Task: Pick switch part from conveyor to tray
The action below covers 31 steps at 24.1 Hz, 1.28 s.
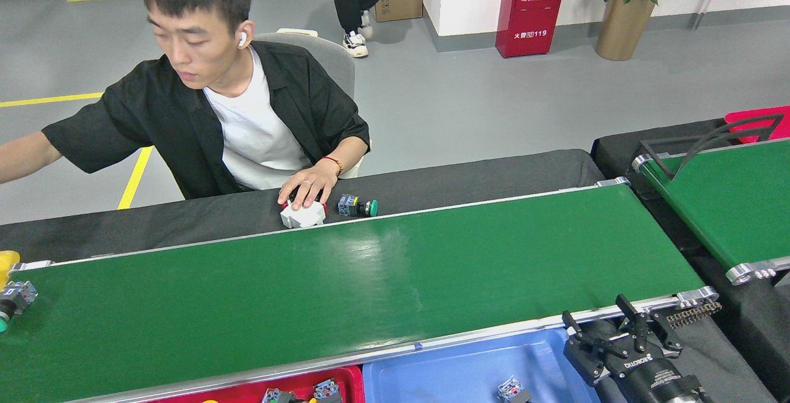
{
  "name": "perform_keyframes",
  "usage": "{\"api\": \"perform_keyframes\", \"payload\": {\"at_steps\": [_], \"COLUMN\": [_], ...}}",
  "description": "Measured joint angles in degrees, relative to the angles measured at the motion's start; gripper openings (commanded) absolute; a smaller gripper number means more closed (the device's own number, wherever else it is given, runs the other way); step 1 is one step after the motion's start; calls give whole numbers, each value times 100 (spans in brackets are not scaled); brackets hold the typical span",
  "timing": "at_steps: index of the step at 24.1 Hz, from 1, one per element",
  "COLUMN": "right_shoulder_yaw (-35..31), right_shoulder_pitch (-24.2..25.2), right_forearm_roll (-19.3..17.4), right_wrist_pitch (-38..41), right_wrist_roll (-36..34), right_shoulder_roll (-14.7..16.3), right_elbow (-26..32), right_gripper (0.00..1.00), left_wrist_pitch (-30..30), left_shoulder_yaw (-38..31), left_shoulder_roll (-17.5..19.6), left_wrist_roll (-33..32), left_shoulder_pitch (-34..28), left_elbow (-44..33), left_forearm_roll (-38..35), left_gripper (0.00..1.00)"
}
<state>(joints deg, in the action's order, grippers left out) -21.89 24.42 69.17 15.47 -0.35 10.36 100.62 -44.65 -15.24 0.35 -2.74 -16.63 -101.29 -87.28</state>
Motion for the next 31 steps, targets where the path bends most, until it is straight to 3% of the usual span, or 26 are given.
{"api": "perform_keyframes", "payload": {"at_steps": [3, 8, 11, 14, 26, 31], "right_shoulder_yaw": [-244, -412, -413, -413, -412, -396], "right_shoulder_pitch": [0, 109, 109, 115, 93, -154], "right_forearm_roll": [-3, -11, -18, -19, -20, -20], "right_wrist_pitch": [326, 584, 598, 610, 581, 592], "right_wrist_roll": [-11, -17, -28, -41, -7, 44], "right_shoulder_roll": [-1, -126, -134, -153, -274, -271], "right_elbow": [0, 1, 1, 1, 1, -1], "right_gripper": [100, 100, 100, 100, 100, 100], "left_wrist_pitch": [212, 2288, 3587, 4286, 4575, 4598], "left_shoulder_yaw": [-338, -279, 56, 406, 516, 431], "left_shoulder_roll": [-2, -17, -17, -19, -11, -16], "left_wrist_roll": [3, 10, 11, 14, -16, -27], "left_shoulder_pitch": [66, 172, 271, 395, 485, 489], "left_elbow": [-1, -2, -2, -2, -2, -2], "left_forearm_roll": [0, -110, -674, -874, -918, -916], "left_gripper": [100, 100, 100, 100, 100, 100]}}
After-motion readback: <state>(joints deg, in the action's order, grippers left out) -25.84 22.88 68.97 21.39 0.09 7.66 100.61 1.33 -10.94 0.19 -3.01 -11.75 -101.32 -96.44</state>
